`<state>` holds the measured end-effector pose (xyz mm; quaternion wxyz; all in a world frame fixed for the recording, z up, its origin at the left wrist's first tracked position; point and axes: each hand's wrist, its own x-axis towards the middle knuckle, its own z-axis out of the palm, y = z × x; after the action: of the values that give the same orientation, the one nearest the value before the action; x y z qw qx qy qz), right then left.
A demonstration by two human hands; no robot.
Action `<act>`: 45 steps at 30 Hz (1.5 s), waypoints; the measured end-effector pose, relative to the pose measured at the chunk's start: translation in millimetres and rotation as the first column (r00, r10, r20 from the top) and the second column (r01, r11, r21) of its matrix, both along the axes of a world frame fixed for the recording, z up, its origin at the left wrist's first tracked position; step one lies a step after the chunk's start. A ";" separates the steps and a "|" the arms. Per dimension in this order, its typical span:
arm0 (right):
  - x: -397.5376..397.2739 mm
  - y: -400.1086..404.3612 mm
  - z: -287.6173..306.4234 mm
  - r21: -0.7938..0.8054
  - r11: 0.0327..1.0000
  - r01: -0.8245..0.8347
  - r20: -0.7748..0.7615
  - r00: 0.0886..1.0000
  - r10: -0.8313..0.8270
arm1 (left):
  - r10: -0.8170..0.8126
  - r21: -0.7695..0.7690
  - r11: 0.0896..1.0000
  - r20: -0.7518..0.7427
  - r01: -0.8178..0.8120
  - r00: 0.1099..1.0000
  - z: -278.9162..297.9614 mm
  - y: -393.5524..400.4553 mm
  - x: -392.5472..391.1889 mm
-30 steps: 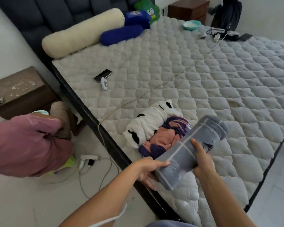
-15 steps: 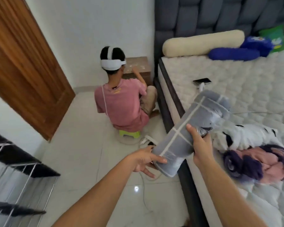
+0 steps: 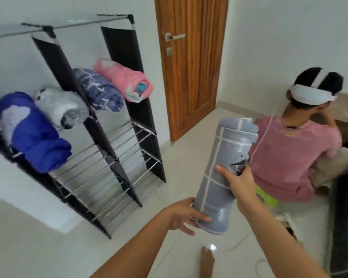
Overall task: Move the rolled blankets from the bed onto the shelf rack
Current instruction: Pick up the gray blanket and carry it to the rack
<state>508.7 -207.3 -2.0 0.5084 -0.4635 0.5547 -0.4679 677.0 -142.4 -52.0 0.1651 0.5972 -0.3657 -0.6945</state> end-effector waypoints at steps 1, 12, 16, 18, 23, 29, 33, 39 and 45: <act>20.1 -17.0 -5.2 0.007 0.998 -0.065 -0.024 0.998 0.065 | 0.035 0.014 0.999 0.017 -0.035 0.999 -3.8 -9.1 15.0; 181.3 -199.1 -36.7 0.160 0.846 -0.509 -0.208 0.820 0.533 | 0.443 0.154 0.888 -0.031 -0.433 0.896 -35.4 -132.0 100.7; 224.0 -240.1 -50.9 0.269 0.757 -0.595 -0.283 0.703 0.653 | 0.533 0.187 0.835 -0.048 -0.517 0.845 -44.2 -160.5 121.1; 247.4 -256.2 -59.9 0.324 0.710 -0.626 -0.308 0.640 0.704 | 0.547 0.210 0.823 -0.045 -0.528 0.836 -50.8 -173.0 135.5; 313.2 -291.0 -82.4 0.371 0.642 -0.671 -0.335 0.548 0.766 | 0.593 0.230 0.789 -0.043 -0.569 0.804 -74.9 -205.0 186.7; 394.5 -338.0 -108.9 0.330 0.630 -0.703 -0.342 0.533 0.774 | 0.681 0.207 0.724 -0.064 -0.658 0.729 -100.5 -251.5 261.4; 429.2 -357.3 -125.8 0.299 0.613 -0.731 -0.347 0.515 0.784 | 0.762 0.233 0.642 -0.088 -0.731 0.641 -112.1 -276.3 301.2; 430.5 -367.5 -146.9 0.428 0.537 -0.727 -0.328 0.429 0.842 | 0.852 0.348 0.519 -0.143 -0.781 0.503 -123.0 -291.8 319.0; 416.4 -373.1 -158.6 0.542 0.518 -0.662 -0.246 0.464 0.851 | 0.861 0.324 0.505 -0.124 -0.800 0.493 -126.1 -299.7 312.8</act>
<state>925.1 -580.4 -160.6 0.5851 -0.6591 0.4685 0.0606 989.8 -442.1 -178.2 0.4607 0.6133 0.0764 -0.6370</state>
